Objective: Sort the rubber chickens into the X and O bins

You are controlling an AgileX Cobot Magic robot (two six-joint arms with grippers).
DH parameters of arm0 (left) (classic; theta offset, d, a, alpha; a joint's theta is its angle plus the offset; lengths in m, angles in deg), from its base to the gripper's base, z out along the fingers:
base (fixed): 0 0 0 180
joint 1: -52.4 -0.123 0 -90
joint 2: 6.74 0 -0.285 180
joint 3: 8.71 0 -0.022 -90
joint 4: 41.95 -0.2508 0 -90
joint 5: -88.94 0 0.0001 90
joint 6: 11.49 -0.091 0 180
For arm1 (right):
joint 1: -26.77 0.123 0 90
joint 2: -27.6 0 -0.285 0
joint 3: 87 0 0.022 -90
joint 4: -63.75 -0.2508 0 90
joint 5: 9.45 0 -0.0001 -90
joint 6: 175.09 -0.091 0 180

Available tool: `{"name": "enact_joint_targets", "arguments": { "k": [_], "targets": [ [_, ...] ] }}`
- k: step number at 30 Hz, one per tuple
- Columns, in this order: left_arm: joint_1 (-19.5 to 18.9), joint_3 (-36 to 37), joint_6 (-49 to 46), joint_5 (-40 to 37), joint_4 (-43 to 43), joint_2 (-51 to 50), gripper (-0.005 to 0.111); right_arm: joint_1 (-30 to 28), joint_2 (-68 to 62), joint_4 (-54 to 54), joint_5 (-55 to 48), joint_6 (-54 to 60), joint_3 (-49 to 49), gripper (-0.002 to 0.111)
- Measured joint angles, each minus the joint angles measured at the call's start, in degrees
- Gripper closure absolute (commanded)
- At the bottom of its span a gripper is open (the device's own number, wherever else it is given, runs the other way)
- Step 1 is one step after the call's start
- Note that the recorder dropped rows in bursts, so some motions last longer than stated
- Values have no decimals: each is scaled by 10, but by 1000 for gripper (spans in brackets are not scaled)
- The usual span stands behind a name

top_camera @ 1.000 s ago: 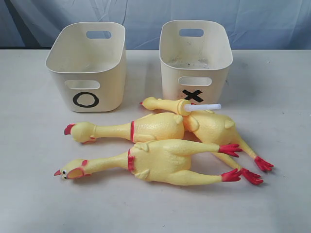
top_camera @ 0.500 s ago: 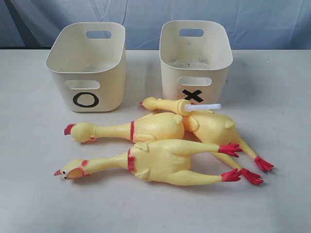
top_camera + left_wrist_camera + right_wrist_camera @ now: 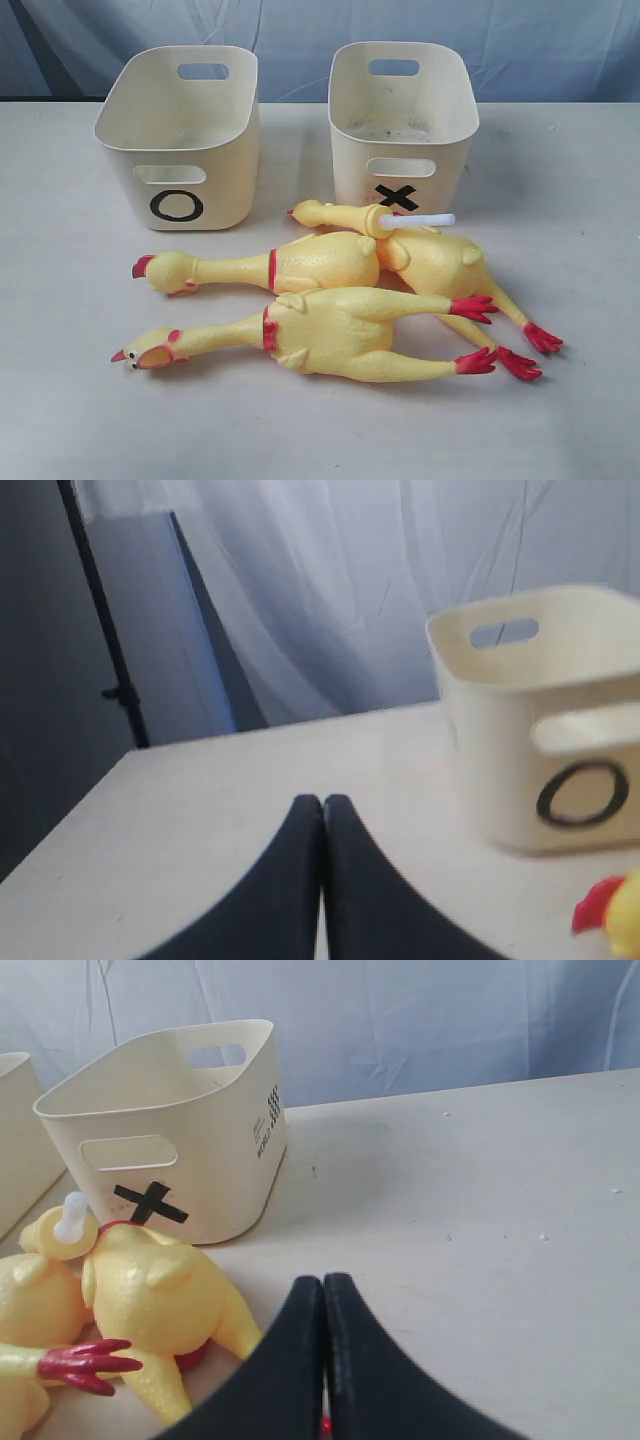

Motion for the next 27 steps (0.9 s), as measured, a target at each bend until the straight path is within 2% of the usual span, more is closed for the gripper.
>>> {"name": "enact_joint_targets", "arguments": {
  "k": [6,8,11,14,19,23,27],
  "targets": [
    [0,0,51,199,195,0,107,0,0,0,0,0,0,109],
    [0,0,63,259,214,0,107,0,0,0,0,0,0,109],
    [0,-17,78,273,190,0,107,0,0,0,0,0,0,109],
    [0,-56,101,223,121,0,107,0,0,0,0,0,0,109],
    [0,-136,112,78,45,-14,107,0,0,0,0,0,0,109],
    [0,-190,113,-16,16,-58,107,0,0,0,0,0,0,109],
    [0,-225,113,-121,26,-117,107,0,0,0,0,0,0,109]
  ]
}}
